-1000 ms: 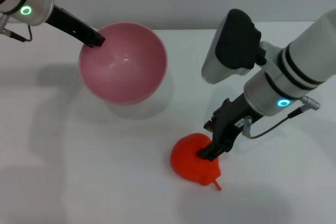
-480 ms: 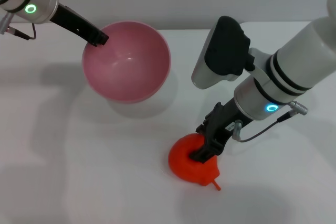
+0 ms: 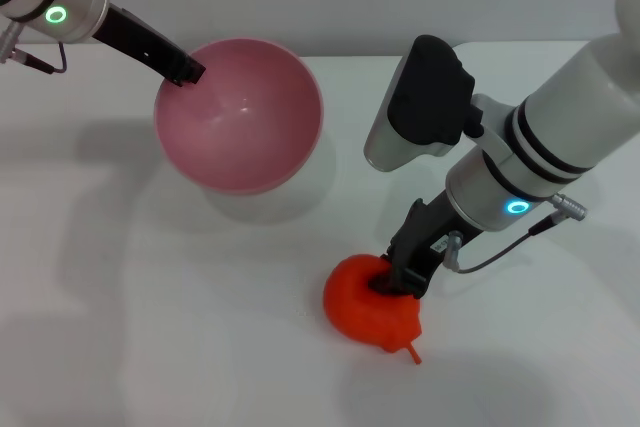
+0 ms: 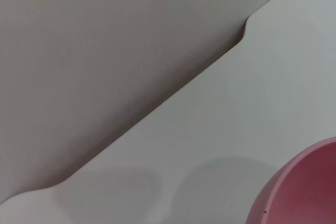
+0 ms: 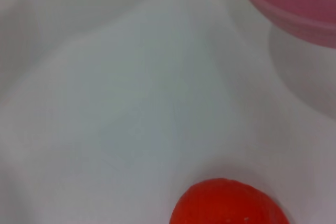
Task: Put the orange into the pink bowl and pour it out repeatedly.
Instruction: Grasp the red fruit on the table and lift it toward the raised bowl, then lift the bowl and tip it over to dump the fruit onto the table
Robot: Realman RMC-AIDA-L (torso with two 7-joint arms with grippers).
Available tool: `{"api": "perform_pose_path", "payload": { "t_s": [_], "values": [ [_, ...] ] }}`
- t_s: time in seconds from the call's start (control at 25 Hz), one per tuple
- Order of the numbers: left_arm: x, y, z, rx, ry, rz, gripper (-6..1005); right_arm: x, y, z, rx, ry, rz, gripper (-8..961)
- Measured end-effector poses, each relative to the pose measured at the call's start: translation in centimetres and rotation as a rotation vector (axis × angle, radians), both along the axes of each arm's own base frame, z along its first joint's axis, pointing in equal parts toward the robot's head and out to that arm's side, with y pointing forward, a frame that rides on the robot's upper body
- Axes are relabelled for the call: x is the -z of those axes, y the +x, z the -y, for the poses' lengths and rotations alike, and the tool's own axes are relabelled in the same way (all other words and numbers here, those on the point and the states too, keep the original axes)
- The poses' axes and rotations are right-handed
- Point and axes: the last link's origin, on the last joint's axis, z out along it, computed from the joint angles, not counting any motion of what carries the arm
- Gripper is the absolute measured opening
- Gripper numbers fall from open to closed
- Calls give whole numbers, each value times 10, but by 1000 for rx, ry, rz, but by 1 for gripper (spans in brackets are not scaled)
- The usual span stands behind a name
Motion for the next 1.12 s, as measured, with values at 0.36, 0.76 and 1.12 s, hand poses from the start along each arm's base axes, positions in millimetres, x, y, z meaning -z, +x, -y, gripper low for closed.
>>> {"api": "perform_pose_path", "payload": {
  "t_s": [0.36, 0.76, 1.12],
  "values": [
    [-4, -5, 0, -12, 9, 1, 43, -19, -3, -8, 41, 84, -55, 152],
    [-6, -5, 1, -20, 11, 1, 43, -132, 8, -26, 63, 544, -88, 64],
    [19, 12, 7, -2, -44, 26, 43, -171, -62, -5, -183, 601, -333, 49]
  ]
}}
